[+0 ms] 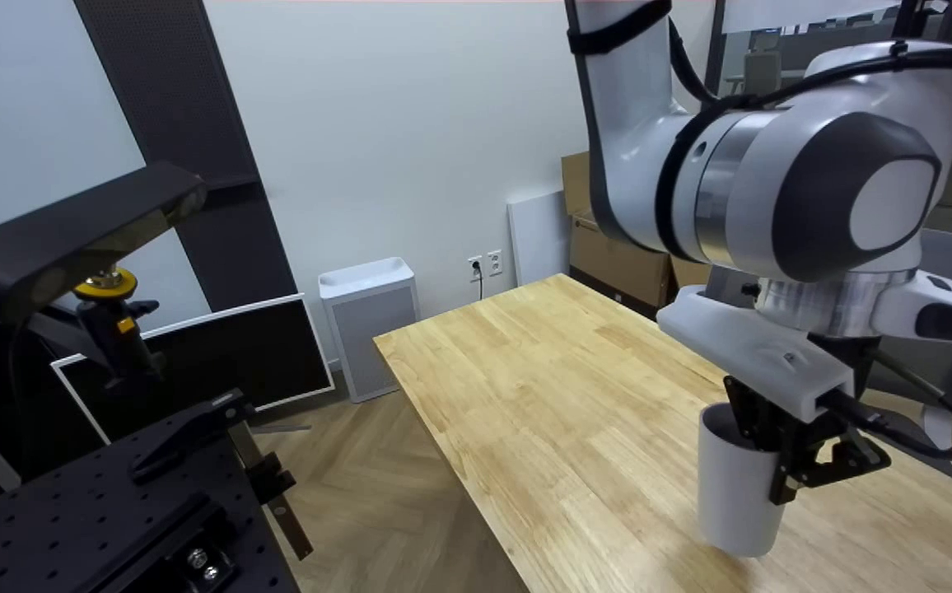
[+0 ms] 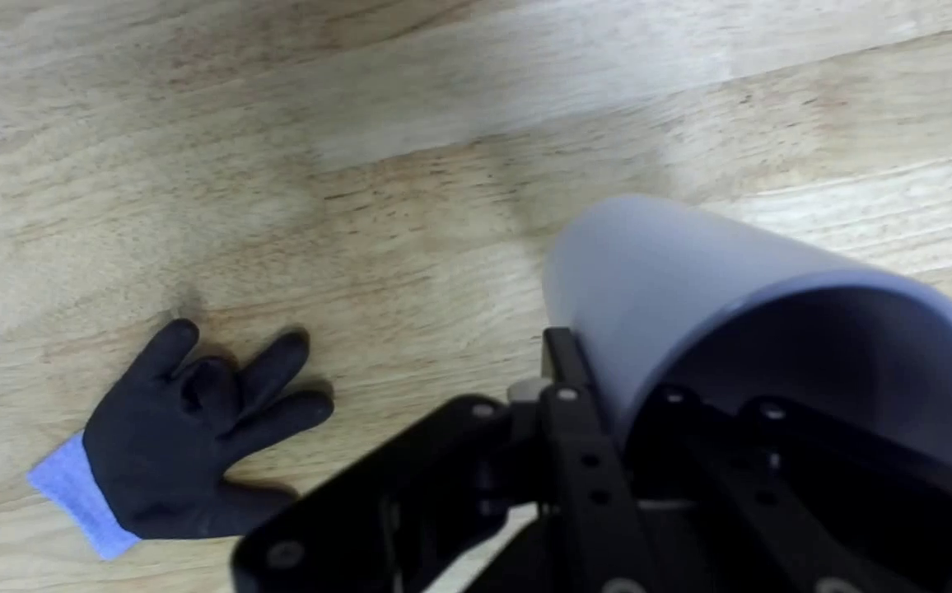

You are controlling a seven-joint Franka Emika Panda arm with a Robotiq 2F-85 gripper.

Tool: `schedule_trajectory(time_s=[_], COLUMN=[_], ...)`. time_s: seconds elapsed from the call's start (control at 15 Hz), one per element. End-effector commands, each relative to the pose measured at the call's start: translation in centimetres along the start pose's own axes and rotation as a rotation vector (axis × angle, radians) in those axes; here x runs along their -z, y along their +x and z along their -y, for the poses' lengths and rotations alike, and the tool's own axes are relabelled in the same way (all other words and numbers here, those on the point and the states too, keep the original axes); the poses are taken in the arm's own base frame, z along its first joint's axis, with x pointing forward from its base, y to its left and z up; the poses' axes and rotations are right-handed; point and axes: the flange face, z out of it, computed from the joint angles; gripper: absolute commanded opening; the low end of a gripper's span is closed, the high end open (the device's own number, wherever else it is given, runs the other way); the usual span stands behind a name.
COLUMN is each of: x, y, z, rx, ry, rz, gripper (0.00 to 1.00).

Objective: Put the mug towards the edge of the table

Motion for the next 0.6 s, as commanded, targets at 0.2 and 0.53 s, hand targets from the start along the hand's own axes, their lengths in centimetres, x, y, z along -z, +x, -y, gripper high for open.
schedule_trajectory(time_s=[0.2,0.53], x=[1.4,0.3], y=[-3.6,-4.6], z=[-1.4,-1.8], rx=[-0.012,-0.027], ry=[0.009,0.011], rz=[-0.008,0.001], gripper=[0.03,0.03])
